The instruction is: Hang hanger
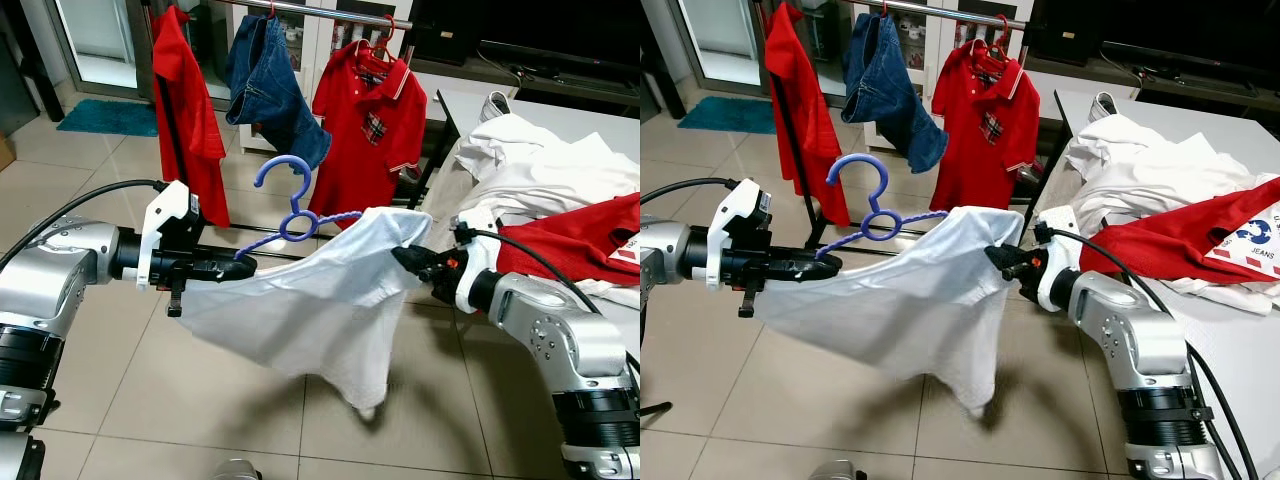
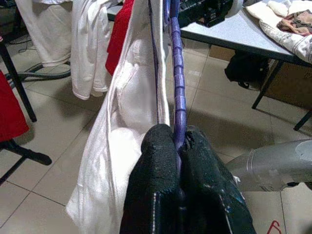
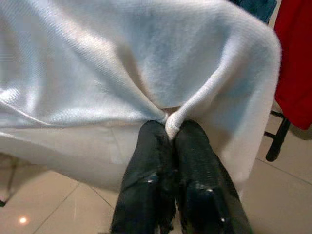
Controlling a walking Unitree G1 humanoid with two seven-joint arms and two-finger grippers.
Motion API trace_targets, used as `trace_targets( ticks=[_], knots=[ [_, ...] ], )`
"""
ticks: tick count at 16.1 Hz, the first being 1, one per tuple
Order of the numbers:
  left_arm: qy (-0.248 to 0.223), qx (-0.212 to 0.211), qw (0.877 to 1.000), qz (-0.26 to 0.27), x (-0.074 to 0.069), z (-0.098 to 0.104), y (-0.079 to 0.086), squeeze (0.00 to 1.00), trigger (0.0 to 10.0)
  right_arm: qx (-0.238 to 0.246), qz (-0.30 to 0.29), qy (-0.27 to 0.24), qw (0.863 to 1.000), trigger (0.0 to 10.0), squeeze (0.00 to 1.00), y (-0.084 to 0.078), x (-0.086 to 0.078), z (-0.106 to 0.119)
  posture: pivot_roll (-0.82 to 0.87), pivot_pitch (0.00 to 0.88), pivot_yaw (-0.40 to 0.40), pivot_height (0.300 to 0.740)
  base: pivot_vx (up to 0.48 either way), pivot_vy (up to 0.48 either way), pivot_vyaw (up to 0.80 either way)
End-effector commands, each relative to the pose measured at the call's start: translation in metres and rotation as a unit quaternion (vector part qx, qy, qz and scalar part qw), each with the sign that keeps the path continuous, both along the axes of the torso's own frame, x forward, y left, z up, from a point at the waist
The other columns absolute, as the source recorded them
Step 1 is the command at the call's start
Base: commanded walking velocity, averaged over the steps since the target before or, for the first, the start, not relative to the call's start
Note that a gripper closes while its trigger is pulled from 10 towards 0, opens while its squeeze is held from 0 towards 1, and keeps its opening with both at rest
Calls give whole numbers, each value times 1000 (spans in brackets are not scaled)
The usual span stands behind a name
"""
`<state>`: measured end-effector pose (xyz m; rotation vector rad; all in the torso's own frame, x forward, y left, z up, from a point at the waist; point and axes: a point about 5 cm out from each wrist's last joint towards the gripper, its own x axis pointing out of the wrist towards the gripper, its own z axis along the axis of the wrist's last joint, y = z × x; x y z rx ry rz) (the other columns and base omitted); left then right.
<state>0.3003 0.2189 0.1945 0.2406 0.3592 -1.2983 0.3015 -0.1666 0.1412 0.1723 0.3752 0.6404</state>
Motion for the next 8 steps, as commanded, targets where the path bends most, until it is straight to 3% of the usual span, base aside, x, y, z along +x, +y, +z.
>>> trace_targets(
  ticks=[1, 2, 8],
  knots=[
    [-23, 2, 1000, -2, 2, 9, 1, 0, 0, 4, -14, -18, 1000, 0, 0, -10, 3, 9, 135, 0, -88, 740, 0, 0, 0],
    [-22, 8, 1000, 5, 2, 7, 5, 0, 0, 8, -22, -24, 999, 0, 0, -19, 4, 13, 134, 0, -88, 740, 0, 0, 0],
    [-10, 18, 999, 30, -1, -6, 16, 0, 0, 37, -36, -46, 998, 0, 0, -34, 6, 29, 132, 0, -87, 740, 0, 0, 0]
  ],
)
